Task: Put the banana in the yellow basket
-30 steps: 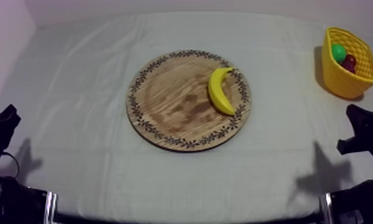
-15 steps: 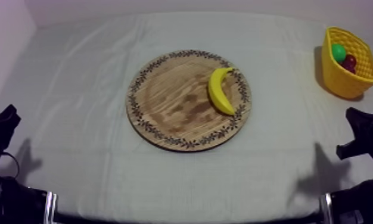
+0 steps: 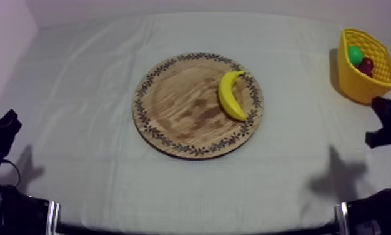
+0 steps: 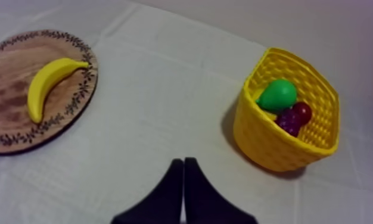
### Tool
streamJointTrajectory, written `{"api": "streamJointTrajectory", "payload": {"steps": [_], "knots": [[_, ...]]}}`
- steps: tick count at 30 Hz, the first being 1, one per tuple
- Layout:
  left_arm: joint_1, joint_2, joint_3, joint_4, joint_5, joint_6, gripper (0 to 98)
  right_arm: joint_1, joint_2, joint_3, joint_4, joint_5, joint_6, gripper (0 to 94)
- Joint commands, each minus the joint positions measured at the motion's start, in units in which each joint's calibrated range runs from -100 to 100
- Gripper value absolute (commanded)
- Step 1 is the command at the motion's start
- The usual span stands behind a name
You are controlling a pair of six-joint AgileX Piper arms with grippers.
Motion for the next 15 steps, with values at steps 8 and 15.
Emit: {"api": "streamJointTrajectory", "payload": {"steps": [8, 15], "knots": [[-0.01, 0.04, 0.00, -0.02, 0.00, -0.02, 0.1, -2.03, 21.94, -32.08, 1.74, 18.36, -6.10, 0.2], [-0.01, 0.04, 0.00, -0.02, 0.00, -0.02, 0.1, -4.40, 36.63, -49.99, 0.67, 29.62, -7.63, 1.2]]}}
